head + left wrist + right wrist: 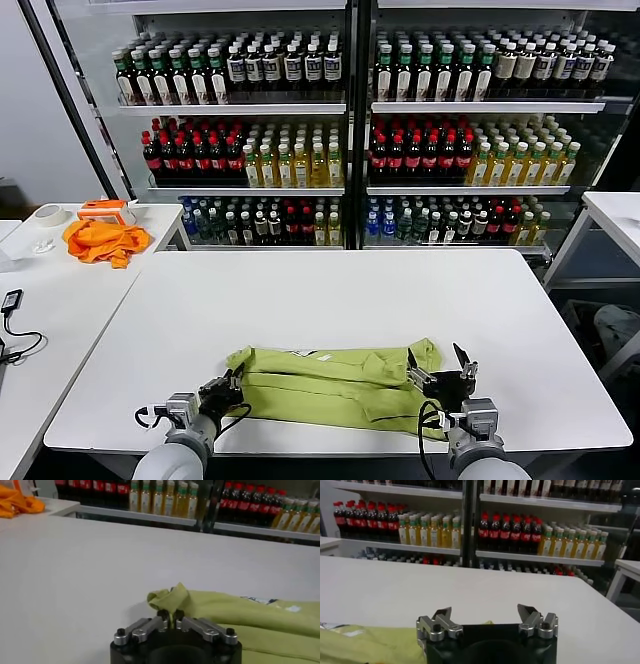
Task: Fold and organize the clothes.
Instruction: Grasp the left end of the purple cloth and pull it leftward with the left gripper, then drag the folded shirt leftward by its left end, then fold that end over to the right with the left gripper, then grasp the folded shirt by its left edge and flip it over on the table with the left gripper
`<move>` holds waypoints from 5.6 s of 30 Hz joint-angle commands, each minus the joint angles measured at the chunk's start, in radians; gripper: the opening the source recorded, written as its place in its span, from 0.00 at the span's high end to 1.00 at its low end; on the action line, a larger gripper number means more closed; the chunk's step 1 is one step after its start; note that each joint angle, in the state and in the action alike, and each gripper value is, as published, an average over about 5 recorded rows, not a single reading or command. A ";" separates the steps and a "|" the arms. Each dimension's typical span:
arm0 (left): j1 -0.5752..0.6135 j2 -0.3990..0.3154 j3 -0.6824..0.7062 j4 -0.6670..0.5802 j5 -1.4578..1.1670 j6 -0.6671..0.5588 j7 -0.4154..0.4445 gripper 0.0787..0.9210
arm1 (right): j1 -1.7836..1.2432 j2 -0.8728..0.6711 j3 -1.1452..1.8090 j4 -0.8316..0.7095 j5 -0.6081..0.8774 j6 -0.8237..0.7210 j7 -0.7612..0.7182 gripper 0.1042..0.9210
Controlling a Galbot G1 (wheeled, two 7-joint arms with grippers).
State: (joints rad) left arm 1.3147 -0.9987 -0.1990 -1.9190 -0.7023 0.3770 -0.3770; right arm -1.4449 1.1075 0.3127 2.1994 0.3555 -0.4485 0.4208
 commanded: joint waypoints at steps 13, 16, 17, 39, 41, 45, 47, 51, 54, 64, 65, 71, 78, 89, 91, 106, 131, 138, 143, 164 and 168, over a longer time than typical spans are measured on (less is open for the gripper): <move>0.093 0.132 -0.473 -0.020 0.368 0.174 0.006 0.96 | 0.031 -0.007 0.027 -0.008 -0.034 0.002 -0.014 0.12; 0.114 0.171 -0.535 -0.019 0.366 0.185 0.004 0.96 | 0.044 -0.005 0.022 -0.017 -0.036 0.003 -0.016 0.12; 0.115 0.178 -0.541 -0.024 0.366 0.189 0.003 0.96 | 0.048 -0.004 0.021 -0.019 -0.036 0.003 -0.016 0.12; 0.007 0.010 -0.112 -0.267 0.089 0.201 0.134 0.96 | 0.051 -0.001 0.025 -0.020 -0.064 0.001 -0.020 0.12; -0.010 0.006 -0.090 -0.246 0.084 0.200 0.143 0.96 | 0.049 -0.001 0.026 -0.020 -0.070 0.001 -0.019 0.12; -0.047 0.003 -0.066 -0.201 0.043 0.200 0.144 0.96 | 0.048 -0.005 0.026 -0.018 -0.077 0.001 -0.018 0.12; -0.064 -0.002 -0.058 -0.189 0.027 0.200 0.141 0.96 | 0.049 -0.008 0.026 -0.015 -0.077 0.000 -0.017 0.12; -0.086 -0.017 -0.028 -0.179 0.023 0.200 0.141 0.96 | 0.052 -0.013 0.029 -0.001 -0.076 -0.004 -0.017 0.12; -0.101 -0.033 -0.003 -0.166 0.027 0.200 0.140 0.96 | 0.052 -0.017 0.033 0.016 -0.074 -0.007 -0.018 0.12; -0.149 -0.095 0.044 -0.120 0.031 0.198 0.119 0.96 | 0.027 -0.056 0.114 0.064 -0.056 -0.016 -0.027 0.12; -0.150 -0.098 0.048 -0.113 0.034 0.198 0.117 0.96 | 0.025 -0.056 0.118 0.064 -0.055 -0.015 -0.028 0.12; -0.144 -0.118 0.072 -0.085 0.030 0.177 0.121 0.93 | 0.024 -0.045 0.117 0.059 -0.058 -0.014 -0.031 0.12; -0.111 -0.124 0.070 -0.166 0.003 0.088 0.179 0.70 | 0.038 -0.036 0.108 0.046 -0.060 -0.013 -0.033 0.12; -0.005 0.034 -0.213 -0.116 0.055 0.030 0.152 0.32 | 0.055 -0.038 0.113 0.038 -0.055 -0.006 -0.037 0.12; 0.026 0.042 -0.241 -0.068 0.085 0.035 0.149 0.26 | 0.059 -0.037 0.109 0.032 -0.055 -0.004 -0.036 0.12; 0.069 -0.026 -0.242 -0.012 0.126 0.084 0.155 0.12 | 0.068 -0.049 0.111 0.009 -0.047 0.000 -0.033 0.12; 0.068 -0.042 -0.210 0.006 0.071 0.084 0.154 0.54 | 0.085 -0.041 0.101 -0.009 -0.048 0.001 -0.028 0.12; 0.068 -0.064 -0.200 -0.001 0.083 0.057 0.162 0.78 | 0.081 -0.045 0.101 -0.006 -0.048 0.001 -0.029 0.12; 0.071 -0.069 -0.222 -0.042 0.077 -0.018 0.179 0.95 | 0.090 -0.045 0.100 -0.003 -0.047 0.000 -0.028 0.12; 0.219 0.362 -0.914 -0.127 -0.417 0.202 0.136 0.98 | 0.113 -0.028 0.094 -0.018 -0.048 0.008 -0.027 0.12; 0.163 0.270 -0.725 -0.204 -0.413 0.201 0.112 0.98 | 0.112 -0.015 0.085 -0.016 -0.051 0.011 -0.027 0.12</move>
State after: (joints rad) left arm 1.4758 -0.7940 -0.8938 -2.0441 -0.9311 0.5390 -0.2379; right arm -1.3342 1.0823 0.4029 2.1832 0.3061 -0.4395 0.3932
